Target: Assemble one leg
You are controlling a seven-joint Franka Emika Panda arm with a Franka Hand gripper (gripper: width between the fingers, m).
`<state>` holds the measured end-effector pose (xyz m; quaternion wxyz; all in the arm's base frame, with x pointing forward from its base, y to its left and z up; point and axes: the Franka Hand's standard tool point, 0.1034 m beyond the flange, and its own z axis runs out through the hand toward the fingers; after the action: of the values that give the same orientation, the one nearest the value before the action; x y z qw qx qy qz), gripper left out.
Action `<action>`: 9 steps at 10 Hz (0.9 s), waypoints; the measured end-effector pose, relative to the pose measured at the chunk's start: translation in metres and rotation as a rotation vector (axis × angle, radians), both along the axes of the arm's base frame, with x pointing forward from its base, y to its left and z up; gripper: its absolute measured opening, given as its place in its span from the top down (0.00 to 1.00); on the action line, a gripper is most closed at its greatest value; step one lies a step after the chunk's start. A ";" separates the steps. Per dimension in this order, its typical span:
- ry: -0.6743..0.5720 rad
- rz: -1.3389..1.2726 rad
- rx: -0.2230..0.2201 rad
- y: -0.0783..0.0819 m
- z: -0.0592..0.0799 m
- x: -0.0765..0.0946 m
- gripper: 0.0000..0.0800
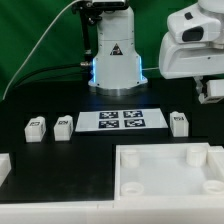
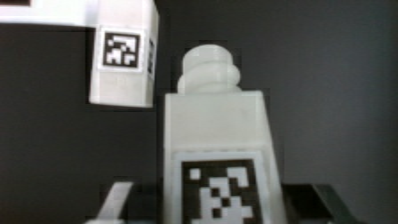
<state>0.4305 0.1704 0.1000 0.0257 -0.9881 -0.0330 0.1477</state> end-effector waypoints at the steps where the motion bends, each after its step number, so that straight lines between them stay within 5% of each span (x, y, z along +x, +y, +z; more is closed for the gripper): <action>1: -0.018 0.028 0.017 -0.008 0.004 0.013 0.64; 5: -0.424 0.023 0.066 -0.031 0.060 0.100 0.64; 7: -0.643 0.008 0.087 -0.037 0.072 0.119 0.64; 9: -0.761 0.008 0.102 -0.036 0.065 0.109 0.64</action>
Offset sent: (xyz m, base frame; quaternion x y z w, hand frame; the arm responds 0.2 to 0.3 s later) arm 0.0746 -0.0289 0.0500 -0.0174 0.1952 -0.0496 0.9794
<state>0.5393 0.1343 0.1652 0.0600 -0.9697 -0.0512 -0.2312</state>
